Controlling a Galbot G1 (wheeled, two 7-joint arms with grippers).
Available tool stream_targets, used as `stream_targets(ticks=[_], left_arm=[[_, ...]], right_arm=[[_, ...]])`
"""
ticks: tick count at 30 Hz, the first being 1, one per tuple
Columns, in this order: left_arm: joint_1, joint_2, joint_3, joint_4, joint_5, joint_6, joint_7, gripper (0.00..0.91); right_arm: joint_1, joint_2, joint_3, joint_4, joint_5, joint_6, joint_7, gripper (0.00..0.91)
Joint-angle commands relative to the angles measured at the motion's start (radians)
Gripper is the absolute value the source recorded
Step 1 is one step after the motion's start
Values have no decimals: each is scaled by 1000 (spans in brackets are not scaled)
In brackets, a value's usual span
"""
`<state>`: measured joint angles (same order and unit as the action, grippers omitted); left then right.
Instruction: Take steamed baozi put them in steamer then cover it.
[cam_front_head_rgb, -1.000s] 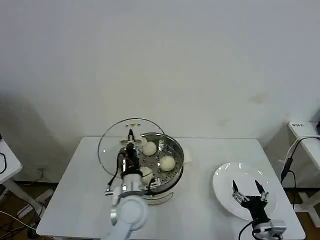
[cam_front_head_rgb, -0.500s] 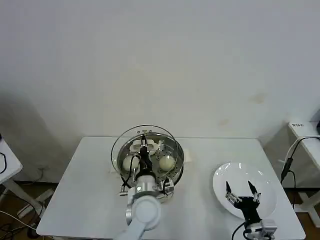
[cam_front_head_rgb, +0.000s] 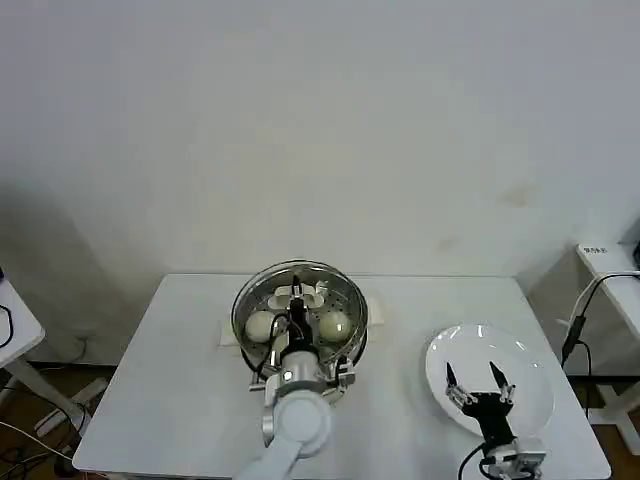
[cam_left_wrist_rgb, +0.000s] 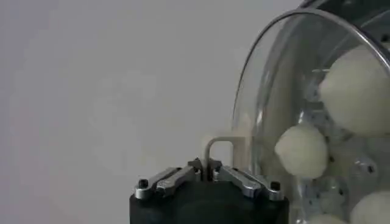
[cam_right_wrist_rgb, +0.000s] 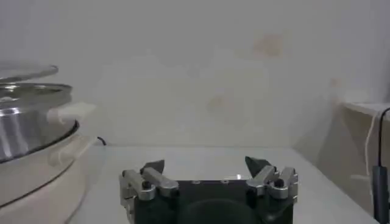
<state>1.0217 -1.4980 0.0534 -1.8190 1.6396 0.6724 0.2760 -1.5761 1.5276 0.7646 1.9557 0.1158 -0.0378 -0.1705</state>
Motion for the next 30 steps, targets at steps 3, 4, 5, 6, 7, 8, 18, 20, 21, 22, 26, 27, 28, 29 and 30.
stream_targets(ticks=[3, 4, 5, 6, 7, 8, 18, 20, 21, 22, 26, 27, 28, 29, 30], left_arm=[[-15, -5, 19, 14, 2, 4, 31, 0], [-17, -5, 22, 15, 2, 4, 34, 0], [-19, -5, 22, 17, 3, 4, 36, 0], [-22, -5, 22, 19, 4, 4, 38, 0], [-23, -5, 22, 21, 4, 4, 39, 0], [-25, -4, 21, 23, 5, 4, 43, 0], [-18, 3, 16, 16, 13, 4, 64, 0], [-17, 2, 18, 13, 11, 4, 71, 0], [-16, 2, 19, 11, 8, 4, 73, 0], [-15, 2, 20, 9, 4, 5, 77, 0], [-13, 3, 20, 7, 3, 5, 80, 0], [-13, 3, 20, 6, 2, 4, 79, 0], [-13, 3, 19, 6, 2, 3, 80, 0], [-13, 3, 18, 5, 1, 1, 81, 0], [-13, 3, 18, 4, -2, 0, 80, 0]], right_arm=[[9, 2, -3, -17, -7, 2, -1, 907], [11, 2, -3, -18, -7, 1, -1, 907], [12, 2, -3, -19, -7, 2, -1, 907], [15, 2, -3, -21, -7, 1, -2, 907], [16, 2, -3, -23, -8, 1, -2, 907], [17, 2, -4, -24, -8, 1, -2, 907], [25, 1, -6, -36, -12, 2, -5, 907], [27, 0, -7, -37, -13, 3, -5, 907], [27, 0, -7, -38, -13, 3, -5, 907], [27, -1, -7, -38, -13, 3, -5, 907], [25, -2, -6, -38, -15, 5, -6, 907], [25, -2, -7, -38, -15, 5, -6, 907], [25, -1, -7, -38, -16, 5, -6, 907], [24, -1, -8, -38, -17, 5, -6, 907], [24, -1, -9, -38, -17, 6, -6, 907]])
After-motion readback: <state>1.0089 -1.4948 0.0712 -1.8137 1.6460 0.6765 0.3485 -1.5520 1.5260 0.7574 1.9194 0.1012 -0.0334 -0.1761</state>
